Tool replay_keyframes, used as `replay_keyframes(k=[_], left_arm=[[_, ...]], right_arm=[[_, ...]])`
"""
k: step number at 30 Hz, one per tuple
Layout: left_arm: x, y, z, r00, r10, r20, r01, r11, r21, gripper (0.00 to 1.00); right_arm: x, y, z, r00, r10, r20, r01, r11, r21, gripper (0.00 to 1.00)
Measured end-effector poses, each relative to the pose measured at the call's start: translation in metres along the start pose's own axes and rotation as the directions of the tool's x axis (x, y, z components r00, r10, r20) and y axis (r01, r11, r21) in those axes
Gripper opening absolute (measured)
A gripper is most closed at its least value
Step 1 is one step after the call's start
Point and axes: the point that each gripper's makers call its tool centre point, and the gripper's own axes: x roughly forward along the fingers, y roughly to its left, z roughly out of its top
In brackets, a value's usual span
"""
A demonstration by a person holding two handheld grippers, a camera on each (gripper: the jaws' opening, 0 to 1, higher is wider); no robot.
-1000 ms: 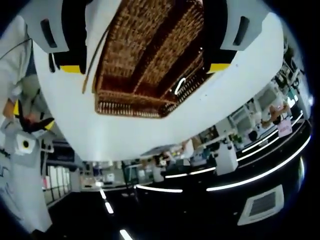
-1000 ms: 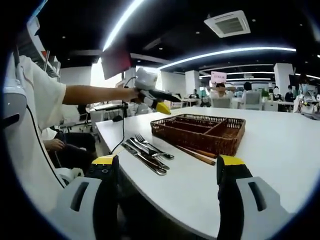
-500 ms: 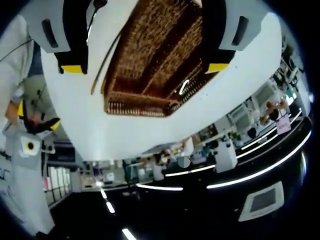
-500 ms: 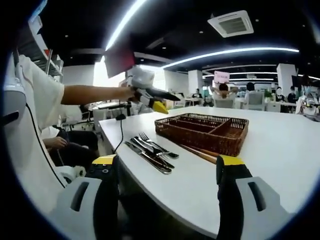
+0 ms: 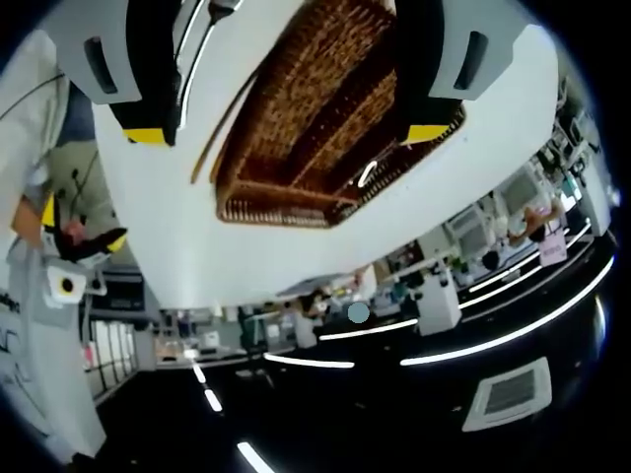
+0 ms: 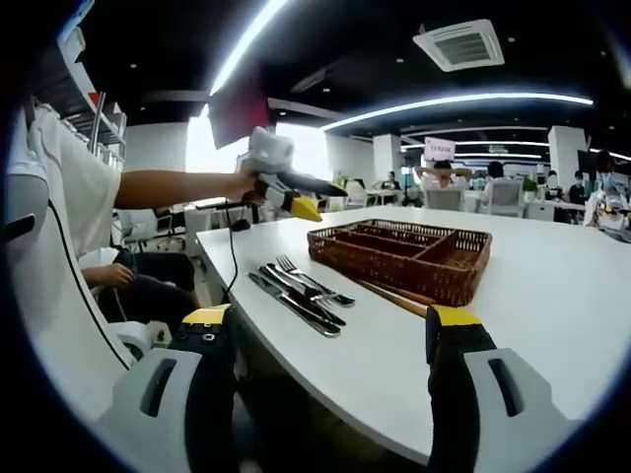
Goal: Arrange the knives, forks, and spoons in their matching storage slots by inserting each utensil handle-first until every utensil is classified and aligned in the correct compartment
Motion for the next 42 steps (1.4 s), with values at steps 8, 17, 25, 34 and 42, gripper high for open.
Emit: replay_keyframes(k=[8,17,25,34,42], left_arm=[[-0.004,-0.008,-0.008,1.0,0.006,0.021,-0.006,1.0,-0.029,0.92],[-0.006,-0.012,-0.021,0.999,0.032,0.038,-0.03,0.999,-0.043,0.93],[-0.011,-0.019,-0.033,0.997,0.05,0.051,-0.047,0.997,-0.068,0.92],[-0.017,-0.026,-0.04,0.996,0.061,0.066,-0.056,0.995,-0.084,0.9],[-0.02,-0.036,-0.049,0.994,0.059,0.088,-0.047,0.989,-0.138,0.9]], right_arm=[[0.002,-0.001,0.003,1.0,-0.012,0.007,0.012,1.0,-0.004,0.82],[0.002,0.003,0.004,1.0,-0.002,0.006,0.002,1.0,-0.009,0.82],[0.001,0.002,0.003,1.0,-0.007,0.003,0.007,1.0,-0.007,0.82],[0.002,0.001,-0.006,0.999,-0.01,-0.031,0.01,1.0,0.004,0.81],[0.006,0.0,-0.008,0.999,-0.006,-0.035,0.007,1.0,0.015,0.81]])
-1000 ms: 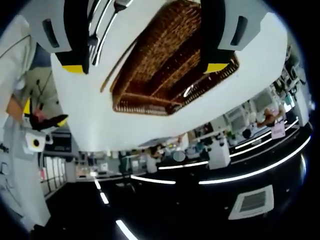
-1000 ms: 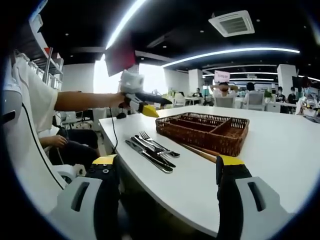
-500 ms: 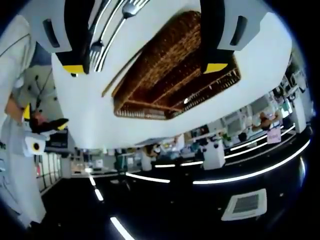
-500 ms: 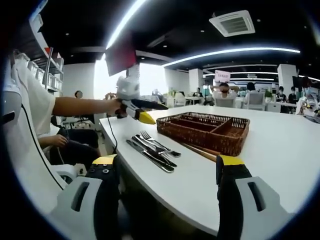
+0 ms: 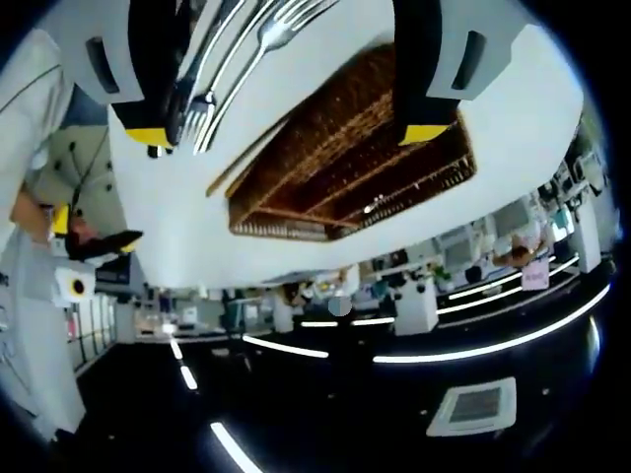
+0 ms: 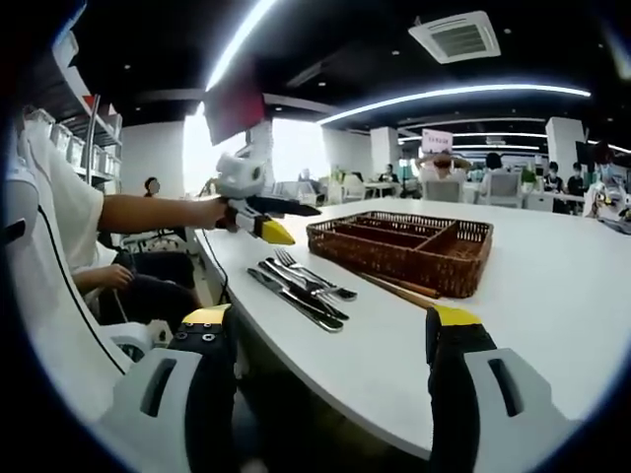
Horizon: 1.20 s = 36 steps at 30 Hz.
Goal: Arrange the knives, forks, and spoons in their matching storage slots by inserting each utensil handle-first until every utensil is classified and aligned in the correct compartment
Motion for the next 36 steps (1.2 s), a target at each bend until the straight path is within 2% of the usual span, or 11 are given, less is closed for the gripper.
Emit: replay_keyframes(k=[8,14,16,24,32,36], left_arm=[[-0.009,-0.002,0.0,0.999,0.031,0.037,-0.03,0.999,-0.021,0.9],[-0.013,-0.005,-0.005,0.999,0.044,0.032,-0.043,0.998,-0.036,0.89],[-0.014,-0.007,-0.005,0.998,0.045,0.046,-0.043,0.998,-0.048,0.88],[-0.02,-0.011,-0.012,0.997,0.061,0.038,-0.059,0.998,-0.033,0.87],[-0.028,-0.014,-0.02,0.997,0.064,0.033,-0.063,0.997,-0.043,0.87],[-0.032,-0.015,-0.024,0.996,0.076,0.04,-0.073,0.995,-0.063,0.86]], right_arm=[[0.007,0.002,0.0,1.0,0.019,-0.01,-0.019,1.0,-0.005,0.81],[0.013,0.003,0.001,0.999,0.032,-0.019,-0.032,0.999,-0.012,0.8],[0.015,0.003,0.001,0.999,0.037,-0.029,-0.038,0.999,-0.033,0.78],[0.027,0.004,0.005,0.995,0.077,-0.056,-0.081,0.995,-0.066,0.71],[0.04,0.01,0.003,0.989,0.115,-0.087,-0.123,0.988,-0.09,0.66],[0.049,0.012,0.008,0.986,0.138,-0.098,-0.148,0.983,-0.106,0.65]])
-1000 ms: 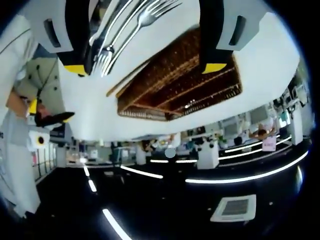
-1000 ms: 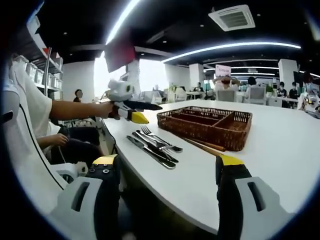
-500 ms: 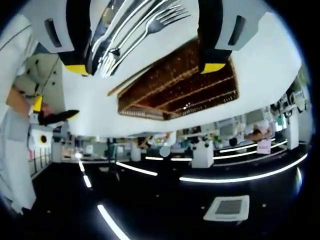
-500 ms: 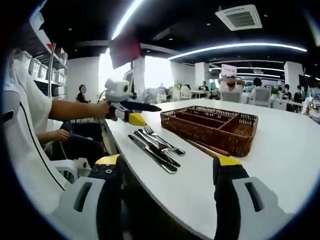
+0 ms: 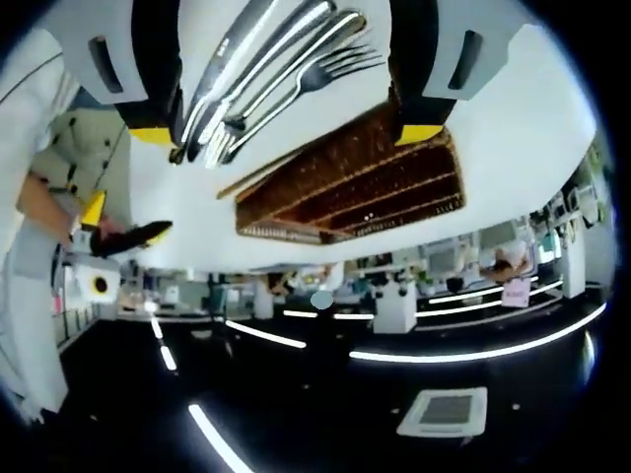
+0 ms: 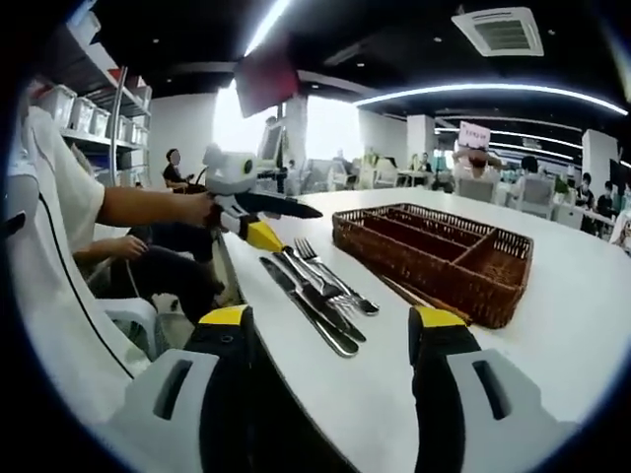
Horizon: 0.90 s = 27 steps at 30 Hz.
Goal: Arrange the knives, forks, and spoons in their matching storage slots by inserting each utensil handle-first until every utensil is classified and aligned in the correct compartment
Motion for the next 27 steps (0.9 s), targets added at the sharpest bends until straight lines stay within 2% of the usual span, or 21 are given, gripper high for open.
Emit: replay_keyframes(k=[5,12,19,20,22,27], left_arm=[[-0.004,-0.002,-0.005,1.0,0.001,-0.003,-0.001,1.0,0.012,0.84],[-0.008,-0.003,-0.008,1.0,0.008,0.012,-0.008,1.0,-0.01,0.83],[-0.012,-0.001,-0.012,0.999,0.037,0.004,-0.037,0.999,0.006,0.82],[-0.015,-0.001,-0.011,0.999,0.038,0.024,-0.038,0.999,0.0,0.82],[-0.017,0.002,-0.012,0.999,0.044,0.024,-0.043,0.999,-0.028,0.82],[-0.022,0.008,-0.018,0.997,0.071,0.023,-0.07,0.997,-0.032,0.81]], right_arm=[[0.008,0.0,0.005,0.999,0.022,-0.024,-0.023,0.999,-0.032,0.62],[0.025,-0.002,0.015,0.998,0.051,-0.041,-0.053,0.996,-0.071,0.61],[0.054,0.001,0.027,0.991,0.11,-0.077,-0.12,0.984,-0.129,0.55],[0.06,0.001,0.031,0.99,0.121,-0.073,-0.131,0.98,-0.15,0.55],[0.068,0.001,0.034,0.988,0.138,-0.075,-0.147,0.979,-0.143,0.55],[0.09,-0.001,0.041,0.98,0.188,-0.065,-0.195,0.972,-0.129,0.53]])
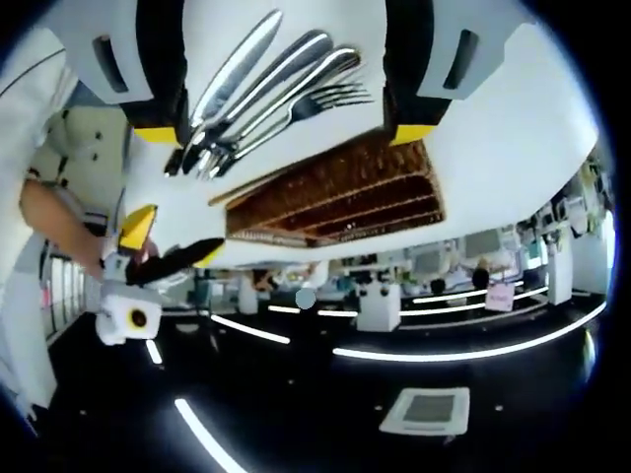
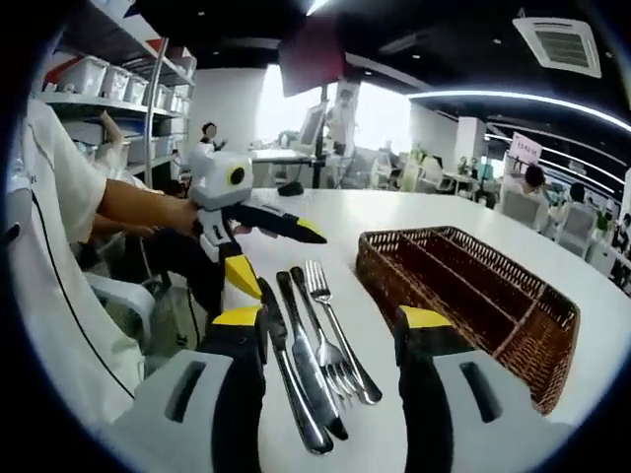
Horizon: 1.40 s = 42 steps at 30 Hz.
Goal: Arrange the knives, forks, and spoons in their matching storage slots by inserting each utensil handle-first until every utensil is classified and aligned in the correct compartment
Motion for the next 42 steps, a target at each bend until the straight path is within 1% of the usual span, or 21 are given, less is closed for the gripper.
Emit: replay_keyframes(k=[2,5,8,11,16,25,30,32,37,39,42], left_arm=[[-0.001,0.001,-0.002,1.0,0.006,-0.003,-0.006,1.0,-0.007,0.81],[-0.003,0.001,-0.004,1.0,0.007,-0.007,-0.007,1.0,-0.006,0.8],[-0.006,0.0,-0.003,1.0,0.011,0.002,-0.011,1.0,-0.012,0.8],[-0.01,-0.001,0.0,1.0,0.022,0.017,-0.022,1.0,-0.012,0.8],[-0.013,-0.003,0.0,0.999,0.025,0.023,-0.025,0.999,-0.02,0.79],[-0.016,-0.004,0.002,0.999,0.025,0.043,-0.024,0.999,-0.032,0.78],[-0.018,-0.001,0.003,0.997,0.041,0.064,-0.036,0.997,-0.063,0.77],[-0.019,-0.001,-0.001,0.998,0.04,0.052,-0.037,0.997,-0.064,0.77],[-0.019,0.0,-0.002,0.997,0.049,0.056,-0.044,0.996,-0.074,0.76],[-0.019,0.0,-0.002,0.997,0.051,0.06,-0.046,0.996,-0.08,0.76],[-0.019,0.0,-0.002,0.997,0.052,0.056,-0.048,0.996,-0.076,0.75]], right_arm=[[0.008,-0.003,0.001,1.0,0.016,0.004,-0.016,1.0,0.007,0.52],[0.022,-0.008,-0.003,0.999,0.034,-0.016,-0.034,0.999,0.009,0.51],[0.03,-0.01,-0.006,0.998,0.046,-0.037,-0.046,0.999,0.009,0.5],[0.042,-0.01,-0.014,0.995,0.072,-0.068,-0.071,0.997,0.014,0.49],[0.054,-0.007,-0.021,0.991,0.099,-0.09,-0.098,0.995,0.024,0.48],[0.065,-0.006,-0.031,0.985,0.124,-0.124,-0.12,0.992,0.04,0.45],[0.071,-0.008,-0.037,0.98,0.13,-0.149,-0.126,0.991,0.035,0.43],[0.073,-0.007,-0.04,0.978,0.138,-0.159,-0.133,0.99,0.04,0.42],[0.079,-0.005,-0.047,0.97,0.154,-0.189,-0.149,0.988,0.042,0.37],[0.081,-0.003,-0.048,0.968,0.163,-0.189,-0.157,0.986,0.047,0.34],[0.084,-0.003,-0.052,0.962,0.171,-0.213,-0.165,0.985,0.044,0.29]])
